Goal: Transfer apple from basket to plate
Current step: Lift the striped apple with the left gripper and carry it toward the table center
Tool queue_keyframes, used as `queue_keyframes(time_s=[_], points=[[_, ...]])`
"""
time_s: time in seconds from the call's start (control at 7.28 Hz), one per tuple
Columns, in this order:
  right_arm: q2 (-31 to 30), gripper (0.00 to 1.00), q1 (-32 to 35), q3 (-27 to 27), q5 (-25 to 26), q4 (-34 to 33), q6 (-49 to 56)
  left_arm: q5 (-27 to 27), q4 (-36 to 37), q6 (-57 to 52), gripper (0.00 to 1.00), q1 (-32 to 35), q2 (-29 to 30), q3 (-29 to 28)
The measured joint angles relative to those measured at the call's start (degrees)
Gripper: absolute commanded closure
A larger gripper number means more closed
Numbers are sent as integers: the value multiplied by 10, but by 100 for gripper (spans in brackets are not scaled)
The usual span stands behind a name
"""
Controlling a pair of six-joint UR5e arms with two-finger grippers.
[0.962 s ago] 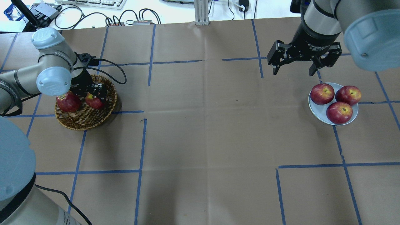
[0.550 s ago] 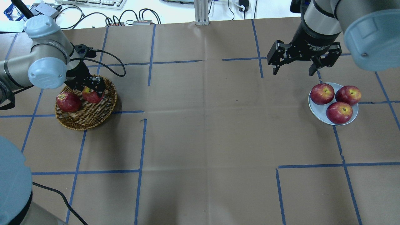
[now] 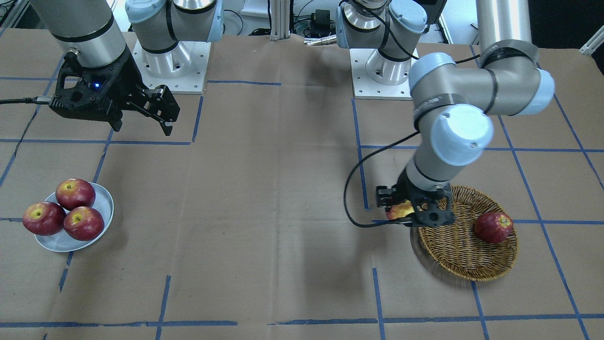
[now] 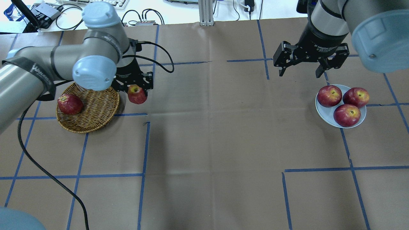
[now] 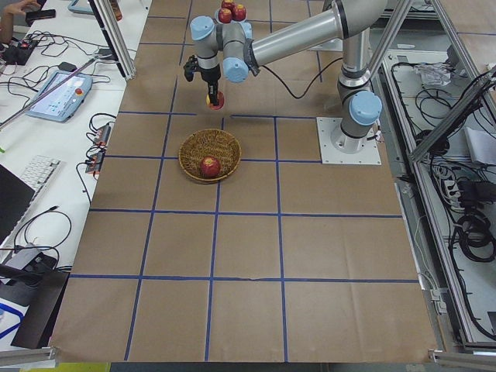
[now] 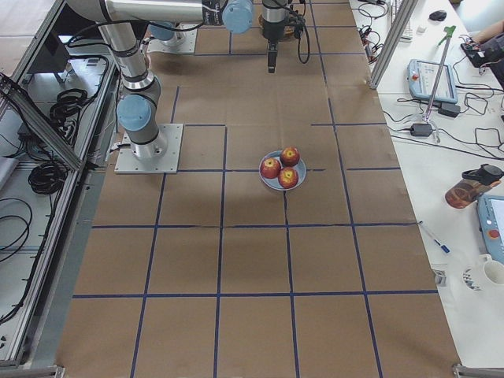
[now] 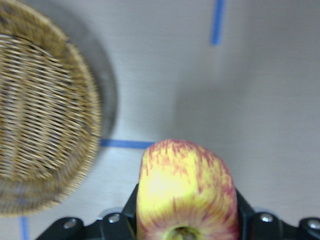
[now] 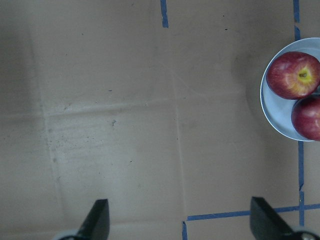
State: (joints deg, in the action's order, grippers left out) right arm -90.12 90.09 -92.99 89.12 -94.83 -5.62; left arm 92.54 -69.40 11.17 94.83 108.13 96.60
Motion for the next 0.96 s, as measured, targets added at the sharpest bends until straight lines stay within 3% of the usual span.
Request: queue_keyframes(time_s=[0.55, 0.96], points=[[0, 0, 0, 0, 0, 0, -1, -6, 76, 227, 52, 148, 65, 3], [0, 0, 0, 0, 0, 0, -1, -35, 112, 291, 50, 175, 87, 10]])
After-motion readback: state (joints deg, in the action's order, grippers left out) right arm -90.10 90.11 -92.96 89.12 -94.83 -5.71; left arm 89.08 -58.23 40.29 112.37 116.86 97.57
